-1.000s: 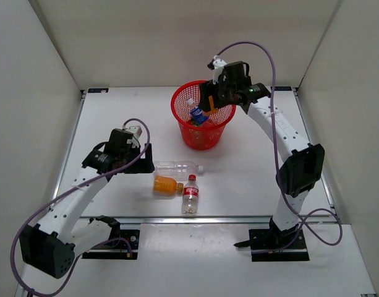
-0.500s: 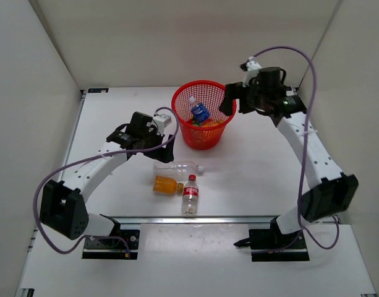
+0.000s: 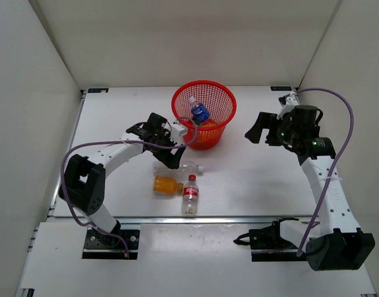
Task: Put the plastic bottles in the bin
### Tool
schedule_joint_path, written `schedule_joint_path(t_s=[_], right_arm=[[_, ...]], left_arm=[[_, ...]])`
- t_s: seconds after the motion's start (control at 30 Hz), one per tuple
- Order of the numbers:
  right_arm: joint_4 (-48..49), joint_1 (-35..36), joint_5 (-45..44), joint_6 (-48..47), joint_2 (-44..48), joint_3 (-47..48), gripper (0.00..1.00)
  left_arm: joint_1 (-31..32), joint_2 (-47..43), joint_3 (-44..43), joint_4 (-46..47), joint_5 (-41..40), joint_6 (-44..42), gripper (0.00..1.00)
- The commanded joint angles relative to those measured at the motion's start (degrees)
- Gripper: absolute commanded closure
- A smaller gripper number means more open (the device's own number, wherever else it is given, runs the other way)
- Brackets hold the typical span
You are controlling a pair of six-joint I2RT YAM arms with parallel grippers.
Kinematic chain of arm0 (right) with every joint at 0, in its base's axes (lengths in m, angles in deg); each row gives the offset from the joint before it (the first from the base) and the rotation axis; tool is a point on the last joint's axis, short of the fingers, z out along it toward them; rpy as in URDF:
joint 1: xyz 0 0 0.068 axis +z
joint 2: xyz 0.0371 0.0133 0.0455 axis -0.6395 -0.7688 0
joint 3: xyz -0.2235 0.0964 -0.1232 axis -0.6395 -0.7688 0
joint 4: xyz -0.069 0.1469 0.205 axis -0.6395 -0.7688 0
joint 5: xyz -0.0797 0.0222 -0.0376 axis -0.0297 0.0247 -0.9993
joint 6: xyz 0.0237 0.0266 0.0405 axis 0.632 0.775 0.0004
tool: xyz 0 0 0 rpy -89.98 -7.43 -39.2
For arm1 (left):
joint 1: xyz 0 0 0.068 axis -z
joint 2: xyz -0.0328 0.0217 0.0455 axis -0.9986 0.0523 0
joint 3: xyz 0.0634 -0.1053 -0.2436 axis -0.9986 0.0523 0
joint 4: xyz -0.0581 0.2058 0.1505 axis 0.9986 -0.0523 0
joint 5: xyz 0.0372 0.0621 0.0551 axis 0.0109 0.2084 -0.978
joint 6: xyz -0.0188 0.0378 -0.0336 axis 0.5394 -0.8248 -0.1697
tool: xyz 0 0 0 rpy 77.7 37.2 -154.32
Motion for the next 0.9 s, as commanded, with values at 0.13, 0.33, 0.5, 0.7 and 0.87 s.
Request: schedule_joint_path(t_s=[0.13, 0.33, 0.5, 0.7, 0.87], right_arm=[[-0.01, -2.24, 1.43, 2.71, 7.39, -6.33, 0.01], [-0.1, -4.7, 2.4, 2.1, 9.94, -10.02, 0.01], [0.08, -4.53, 2.83, 2.53, 12.22, -11.69, 0.0], [-0.63, -4.53, 3.45, 1.74, 13.54, -12.31, 0.01], [0.16, -3.21, 3.8, 1.57, 15.04, -13.9, 0.01]], left_arm=[[1.53, 4.3, -2.82, -1.06, 1.49, -3.63, 0.01], [3.28, 2.46, -0.01, 2.28, -2.81, -3.36, 0.02], [2.93, 6.31, -1.84, -1.13, -2.9, -3.28, 0.01], [3.02, 9.14, -1.86, -3.87, -5.89, -0.74, 0.01], [2.32, 4.23, 1.92, 1.04, -7.55, 3.48, 0.01]])
